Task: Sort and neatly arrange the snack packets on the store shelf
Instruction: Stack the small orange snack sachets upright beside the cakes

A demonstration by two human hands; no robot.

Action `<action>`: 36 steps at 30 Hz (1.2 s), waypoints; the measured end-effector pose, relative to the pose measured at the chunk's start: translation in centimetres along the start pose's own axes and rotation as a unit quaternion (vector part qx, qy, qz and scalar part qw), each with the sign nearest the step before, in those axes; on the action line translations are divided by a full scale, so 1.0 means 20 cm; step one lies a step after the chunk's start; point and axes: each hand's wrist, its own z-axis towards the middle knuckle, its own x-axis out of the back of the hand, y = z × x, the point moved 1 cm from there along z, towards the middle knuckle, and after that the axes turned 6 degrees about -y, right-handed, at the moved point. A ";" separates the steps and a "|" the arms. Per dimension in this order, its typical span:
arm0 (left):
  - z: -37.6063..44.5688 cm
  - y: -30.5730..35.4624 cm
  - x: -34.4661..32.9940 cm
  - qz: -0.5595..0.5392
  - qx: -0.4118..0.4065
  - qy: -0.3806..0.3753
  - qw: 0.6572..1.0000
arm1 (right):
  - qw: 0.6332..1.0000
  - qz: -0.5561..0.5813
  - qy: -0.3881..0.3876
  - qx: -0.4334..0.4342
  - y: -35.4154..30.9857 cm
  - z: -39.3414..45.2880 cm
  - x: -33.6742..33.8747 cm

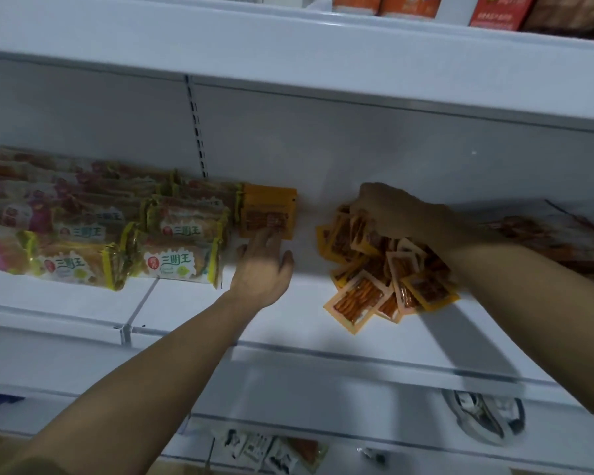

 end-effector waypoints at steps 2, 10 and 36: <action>-0.01 0.03 0.03 -0.048 -0.002 -0.013 0.999 | 0.999 0.038 0.018 -0.008 -0.01 -0.03 0.05; 0.00 0.37 0.18 -0.468 0.066 -0.114 0.874 | 0.944 0.271 0.185 -0.031 -0.08 -0.13 0.11; 0.02 0.07 0.28 -0.028 -0.065 0.010 0.997 | 0.746 0.658 0.095 -0.047 -0.47 -0.06 -0.16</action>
